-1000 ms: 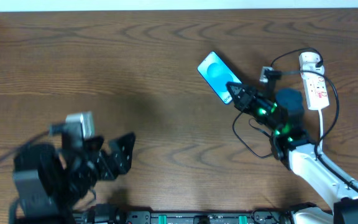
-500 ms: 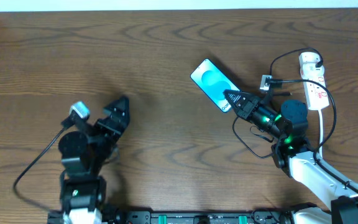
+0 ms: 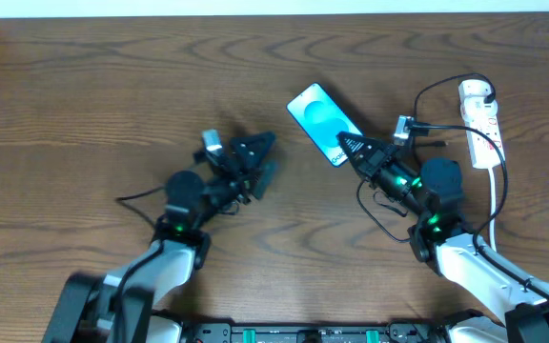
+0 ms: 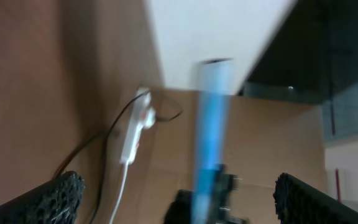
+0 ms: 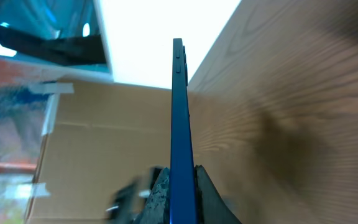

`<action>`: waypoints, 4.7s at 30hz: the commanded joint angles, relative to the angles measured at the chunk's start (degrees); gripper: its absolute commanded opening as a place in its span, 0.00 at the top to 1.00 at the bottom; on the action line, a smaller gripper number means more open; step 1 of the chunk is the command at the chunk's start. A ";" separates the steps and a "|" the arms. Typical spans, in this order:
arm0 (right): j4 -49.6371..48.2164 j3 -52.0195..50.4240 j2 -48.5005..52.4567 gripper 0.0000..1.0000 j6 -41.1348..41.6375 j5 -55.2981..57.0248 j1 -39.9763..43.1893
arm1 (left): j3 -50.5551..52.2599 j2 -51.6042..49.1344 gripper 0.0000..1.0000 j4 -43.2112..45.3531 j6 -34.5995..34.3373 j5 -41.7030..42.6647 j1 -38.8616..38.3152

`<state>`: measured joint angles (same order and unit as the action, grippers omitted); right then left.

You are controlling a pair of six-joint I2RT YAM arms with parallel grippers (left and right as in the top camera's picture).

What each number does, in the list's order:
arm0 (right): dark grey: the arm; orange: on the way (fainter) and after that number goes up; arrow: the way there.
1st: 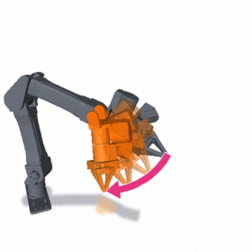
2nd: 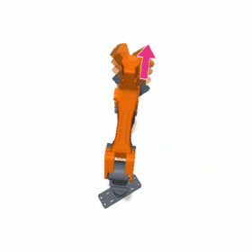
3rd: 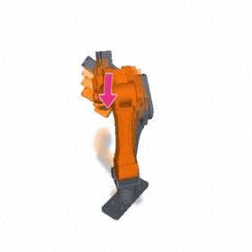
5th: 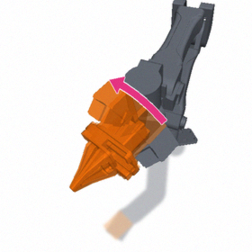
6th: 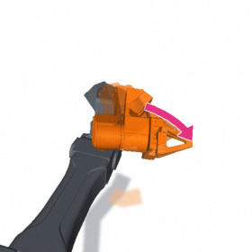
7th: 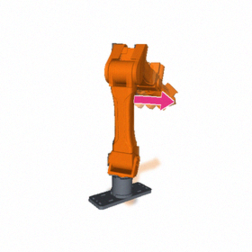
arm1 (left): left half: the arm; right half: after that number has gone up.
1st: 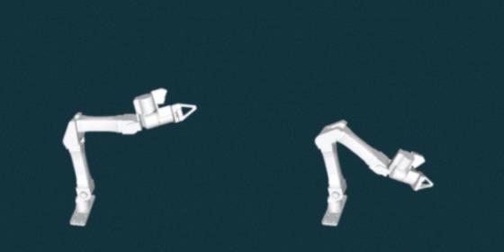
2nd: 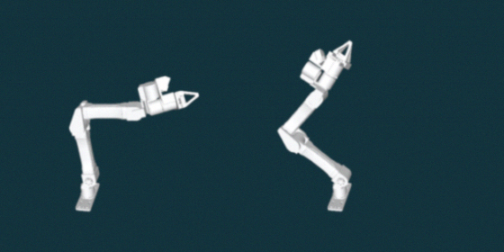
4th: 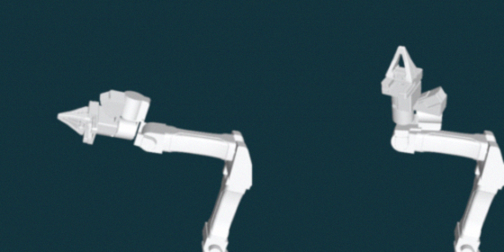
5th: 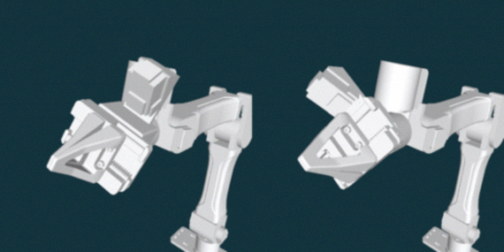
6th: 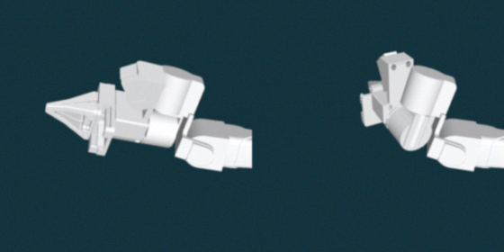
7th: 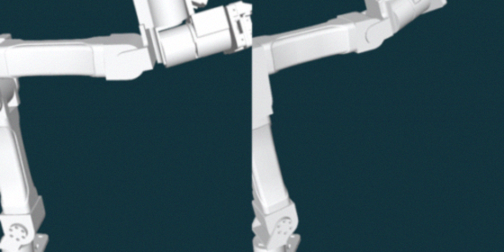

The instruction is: Plug charger to phone and switch on socket

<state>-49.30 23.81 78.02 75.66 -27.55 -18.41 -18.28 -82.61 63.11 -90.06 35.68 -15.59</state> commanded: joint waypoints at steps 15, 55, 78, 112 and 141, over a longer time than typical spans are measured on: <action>-0.63 0.35 -1.07 0.99 7.67 4.11 -9.68 | -1.27 -6.47 0.20 15.04 -11.19 0.50 -3.04; 5.40 0.35 -1.07 0.99 14.16 0.35 -14.05 | -1.25 -6.47 0.69 16.06 -9.42 -5.33 -3.89; 5.68 0.35 -1.07 0.66 14.03 0.15 -14.27 | -1.25 -6.49 0.93 15.76 -9.94 -10.38 -3.87; 56.35 16.26 -1.18 0.02 -29.70 22.45 -0.83 | -29.83 -6.56 0.93 -44.17 18.53 21.97 4.33; 96.83 49.53 26.29 0.26 -15.87 33.29 8.94 | -29.73 -6.56 0.93 -53.70 28.79 22.36 4.28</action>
<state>47.92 72.27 104.33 57.69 7.07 -10.81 -47.35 -89.80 9.10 -62.85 55.66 -11.40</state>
